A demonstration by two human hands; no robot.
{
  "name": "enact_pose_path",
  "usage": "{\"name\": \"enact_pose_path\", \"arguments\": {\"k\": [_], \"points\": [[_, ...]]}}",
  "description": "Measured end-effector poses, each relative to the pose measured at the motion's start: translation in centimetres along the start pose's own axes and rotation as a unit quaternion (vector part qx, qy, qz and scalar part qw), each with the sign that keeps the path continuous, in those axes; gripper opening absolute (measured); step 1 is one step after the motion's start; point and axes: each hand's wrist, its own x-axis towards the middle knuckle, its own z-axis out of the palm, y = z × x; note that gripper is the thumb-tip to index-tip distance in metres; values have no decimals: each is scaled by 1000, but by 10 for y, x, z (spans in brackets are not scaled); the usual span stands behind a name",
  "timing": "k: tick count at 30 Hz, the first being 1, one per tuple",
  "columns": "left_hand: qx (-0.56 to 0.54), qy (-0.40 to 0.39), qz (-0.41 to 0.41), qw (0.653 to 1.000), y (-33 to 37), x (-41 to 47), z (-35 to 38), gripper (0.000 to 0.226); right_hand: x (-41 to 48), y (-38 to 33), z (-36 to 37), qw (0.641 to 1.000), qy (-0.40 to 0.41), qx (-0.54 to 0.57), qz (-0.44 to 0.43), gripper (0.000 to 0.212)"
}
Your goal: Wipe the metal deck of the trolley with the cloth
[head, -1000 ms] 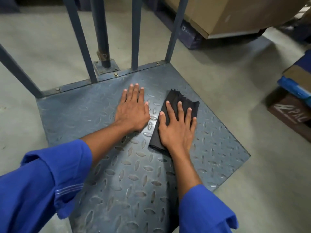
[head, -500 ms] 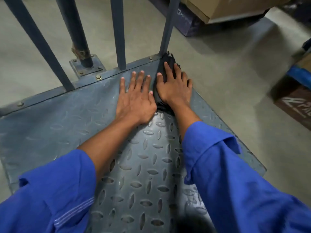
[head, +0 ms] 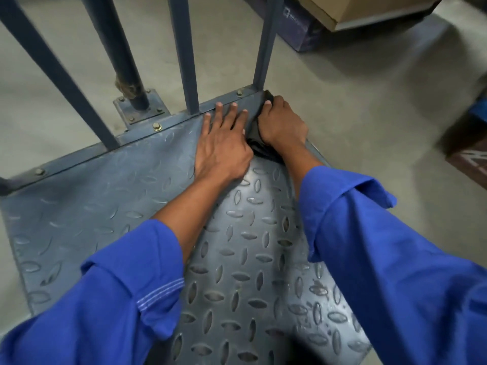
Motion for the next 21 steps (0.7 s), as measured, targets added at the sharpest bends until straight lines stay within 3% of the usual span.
{"name": "enact_pose_path", "arguments": {"k": [6, 17, 21], "points": [[-1, 5, -4, 1000, 4, -6, -1, 66, -35, 45, -7, 999, 7, -19, -27, 45], [0, -4, 17, 1000, 0, 3, 0, 75, 20, -7, -2, 999, -36, 5, -12, 47], [-4, -5, 18, 1000, -2, 5, 0, 62, 9, 0, -1, 998, -44, -12, -31, 54]]}}
